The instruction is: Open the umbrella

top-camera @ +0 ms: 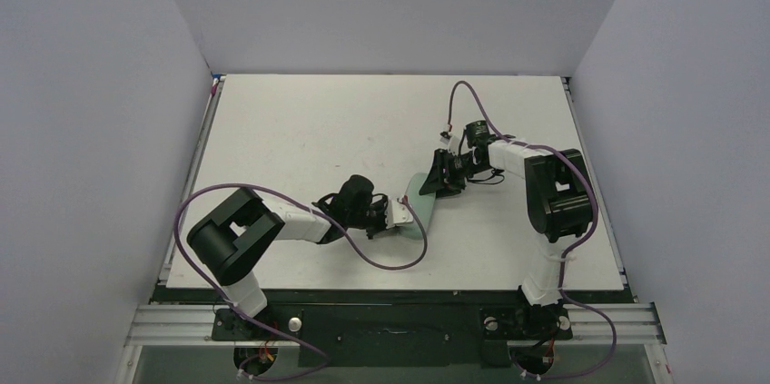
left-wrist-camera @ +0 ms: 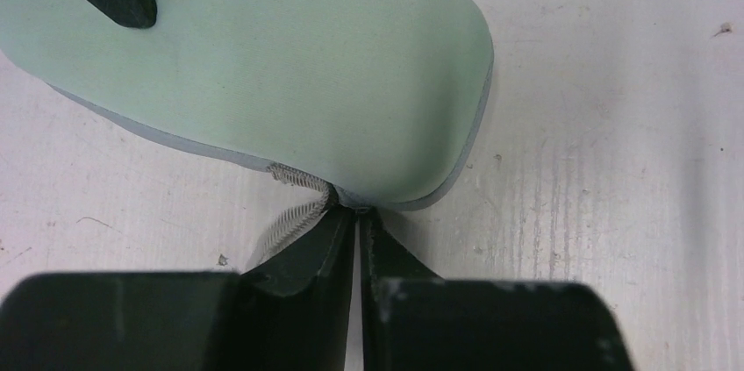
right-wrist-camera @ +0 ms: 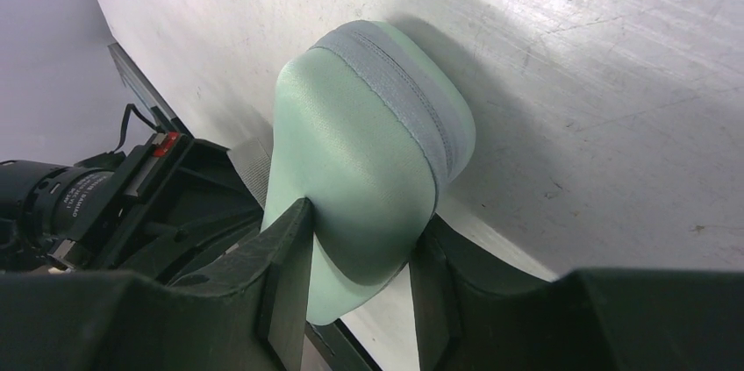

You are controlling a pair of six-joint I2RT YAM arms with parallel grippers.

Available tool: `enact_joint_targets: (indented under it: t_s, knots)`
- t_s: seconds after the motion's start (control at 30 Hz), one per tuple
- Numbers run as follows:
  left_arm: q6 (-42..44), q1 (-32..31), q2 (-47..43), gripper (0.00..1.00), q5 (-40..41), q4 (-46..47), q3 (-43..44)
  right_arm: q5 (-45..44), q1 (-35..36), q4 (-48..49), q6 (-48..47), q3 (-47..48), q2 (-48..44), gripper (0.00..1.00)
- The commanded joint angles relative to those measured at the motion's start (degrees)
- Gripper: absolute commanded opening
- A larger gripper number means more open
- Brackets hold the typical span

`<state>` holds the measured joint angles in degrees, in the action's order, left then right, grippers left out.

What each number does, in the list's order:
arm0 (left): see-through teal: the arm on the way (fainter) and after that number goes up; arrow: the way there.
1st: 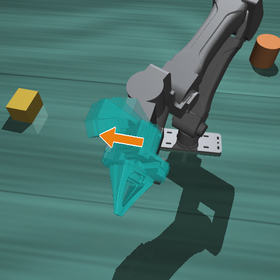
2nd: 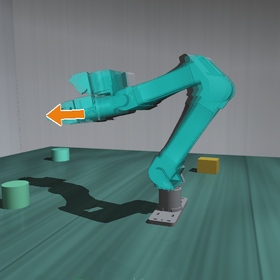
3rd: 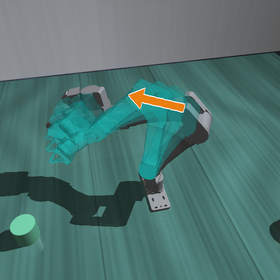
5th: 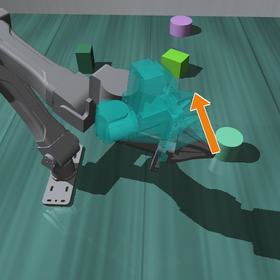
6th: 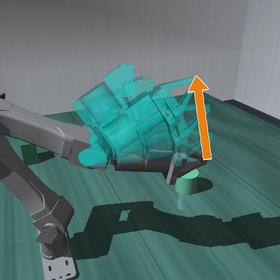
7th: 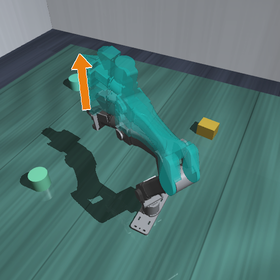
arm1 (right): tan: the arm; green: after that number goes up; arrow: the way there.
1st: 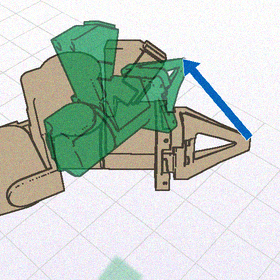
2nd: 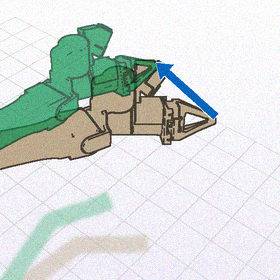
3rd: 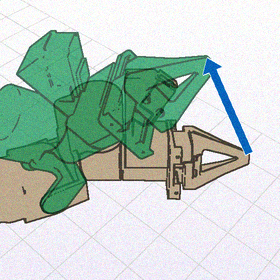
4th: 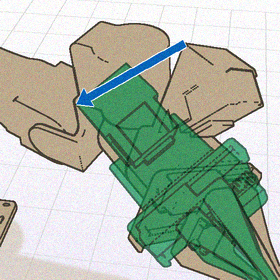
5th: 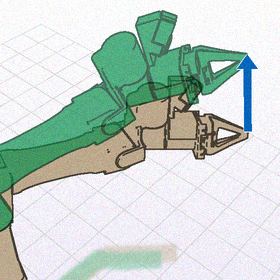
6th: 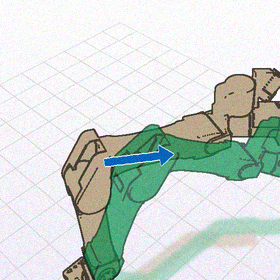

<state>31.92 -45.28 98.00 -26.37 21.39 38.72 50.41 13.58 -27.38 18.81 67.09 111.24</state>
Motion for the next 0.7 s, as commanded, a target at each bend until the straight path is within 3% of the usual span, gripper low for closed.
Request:
enact_joint_targets:
  t_s: [0.0, 0.5, 0.67]
  knots:
    - [-3.0, -0.8, -0.6, 0.00, -1.3, -0.4, 1.4, -11.7, 0.6, 5.0, 1.5, -3.5, 1.9, 0.00]
    - [-8.2, -8.6, -4.8, 0.00, 1.1, -2.8, -2.7, -18.0, 0.3, 16.8, 15.1, -11.5, -4.8, 0.00]
    - [-14.1, -6.5, -3.1, 0.00, 3.2, -2.9, -0.9, -16.4, -0.5, 18.1, 13.9, -14.5, -8.6, 0.00]
